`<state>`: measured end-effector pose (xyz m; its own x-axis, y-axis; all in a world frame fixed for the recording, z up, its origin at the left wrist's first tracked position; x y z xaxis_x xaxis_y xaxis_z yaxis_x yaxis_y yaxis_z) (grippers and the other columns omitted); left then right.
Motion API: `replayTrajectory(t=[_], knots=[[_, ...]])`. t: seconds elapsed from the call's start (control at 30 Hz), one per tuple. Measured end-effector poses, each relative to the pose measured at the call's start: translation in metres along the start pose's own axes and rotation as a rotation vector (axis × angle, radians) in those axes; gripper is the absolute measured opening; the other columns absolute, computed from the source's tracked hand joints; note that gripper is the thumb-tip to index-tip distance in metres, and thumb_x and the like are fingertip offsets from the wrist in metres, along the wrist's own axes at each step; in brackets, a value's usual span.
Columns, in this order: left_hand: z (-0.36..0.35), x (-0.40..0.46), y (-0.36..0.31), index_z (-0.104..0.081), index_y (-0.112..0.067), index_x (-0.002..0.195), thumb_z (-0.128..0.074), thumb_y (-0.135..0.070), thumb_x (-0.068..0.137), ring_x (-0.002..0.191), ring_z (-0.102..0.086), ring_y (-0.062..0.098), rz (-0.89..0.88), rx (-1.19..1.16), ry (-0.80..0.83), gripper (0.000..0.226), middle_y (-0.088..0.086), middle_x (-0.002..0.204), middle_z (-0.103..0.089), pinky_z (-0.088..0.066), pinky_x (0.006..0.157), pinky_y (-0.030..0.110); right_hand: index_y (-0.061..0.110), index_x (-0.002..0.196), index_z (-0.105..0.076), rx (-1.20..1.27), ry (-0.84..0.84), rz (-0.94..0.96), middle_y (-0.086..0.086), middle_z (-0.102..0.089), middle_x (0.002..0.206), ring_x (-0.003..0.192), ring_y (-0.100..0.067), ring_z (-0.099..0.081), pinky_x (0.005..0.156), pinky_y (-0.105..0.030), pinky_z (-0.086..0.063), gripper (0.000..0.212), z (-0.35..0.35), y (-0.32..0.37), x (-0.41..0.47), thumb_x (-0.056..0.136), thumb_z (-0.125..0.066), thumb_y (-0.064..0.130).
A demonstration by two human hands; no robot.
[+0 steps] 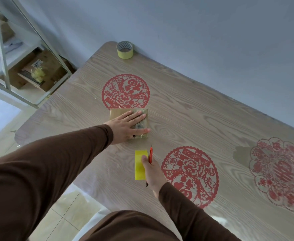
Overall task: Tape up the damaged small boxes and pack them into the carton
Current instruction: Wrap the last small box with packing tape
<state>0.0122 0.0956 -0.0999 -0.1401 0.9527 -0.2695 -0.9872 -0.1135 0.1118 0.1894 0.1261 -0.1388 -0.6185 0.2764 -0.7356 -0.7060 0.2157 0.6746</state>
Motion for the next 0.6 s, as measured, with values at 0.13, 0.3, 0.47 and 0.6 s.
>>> replayTrajectory(t=[0.13, 0.3, 0.47, 0.6], knots=[[0.01, -0.004, 0.008, 0.023, -0.044, 0.153, -0.044, -0.023, 0.097, 0.154, 0.012, 0.029, 0.078, 0.08, 0.0, 0.09, 0.007, 0.163, 0.026, -0.005, 0.124, 0.053, 0.022, 0.143, -0.048, 0.166, 0.013, -0.048, 0.01, -0.056, 0.12, 0.112, -0.011, -0.053, 0.099, -0.028, -0.036, 0.044, -0.02, -0.001, -0.008, 0.105, -0.046, 0.044], [0.017, -0.092, 0.01, -0.054, -0.018, 0.138, -0.066, -0.001, 0.08, 0.117, -0.051, 0.029, 0.82, -0.684, -0.527, 0.062, 0.01, 0.128, -0.052, -0.044, 0.103, 0.048, 0.023, 0.143, -0.048, 0.22, 0.045, -0.066, 0.008, -0.056, 0.127, 0.12, -0.014, -0.052, 0.111, -0.035, -0.038, 0.046, -0.032, -0.008, -0.002, 0.103, -0.049, 0.047], [-0.053, -0.084, -0.074, -0.068, -0.02, 0.106, -0.065, -0.045, 0.094, 0.083, -0.065, 0.023, 1.307, -1.96, -0.055, 0.027, 0.011, 0.099, -0.071, -0.055, 0.08, 0.037, 0.032, 0.121, -0.065, 0.176, 0.068, -0.084, 0.007, -0.072, 0.118, 0.112, -0.016, -0.067, 0.107, -0.044, -0.048, 0.041, -0.031, -0.014, -0.002, 0.094, -0.054, 0.061], [-0.052, -0.072, -0.073, -0.072, -0.022, 0.098, -0.072, -0.033, 0.091, 0.082, -0.068, 0.025, 1.305, -2.021, -0.036, 0.013, 0.009, 0.095, -0.073, -0.058, 0.09, 0.05, 0.021, 0.109, -0.066, -0.102, 0.12, 0.048, 0.001, -0.074, 0.101, 0.092, -0.018, -0.07, 0.097, -0.049, -0.053, 0.031, -0.013, 0.012, -0.002, 0.104, -0.048, 0.045]])
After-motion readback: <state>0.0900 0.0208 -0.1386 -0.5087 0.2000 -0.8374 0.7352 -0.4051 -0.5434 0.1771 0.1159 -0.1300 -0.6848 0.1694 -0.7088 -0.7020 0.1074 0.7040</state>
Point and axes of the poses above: each hand's wrist, its own x-axis towards the middle knuckle, its own z-axis out of the back of the hand, y = z × x, the point moved 10 cm from there along x, towards the middle knuckle
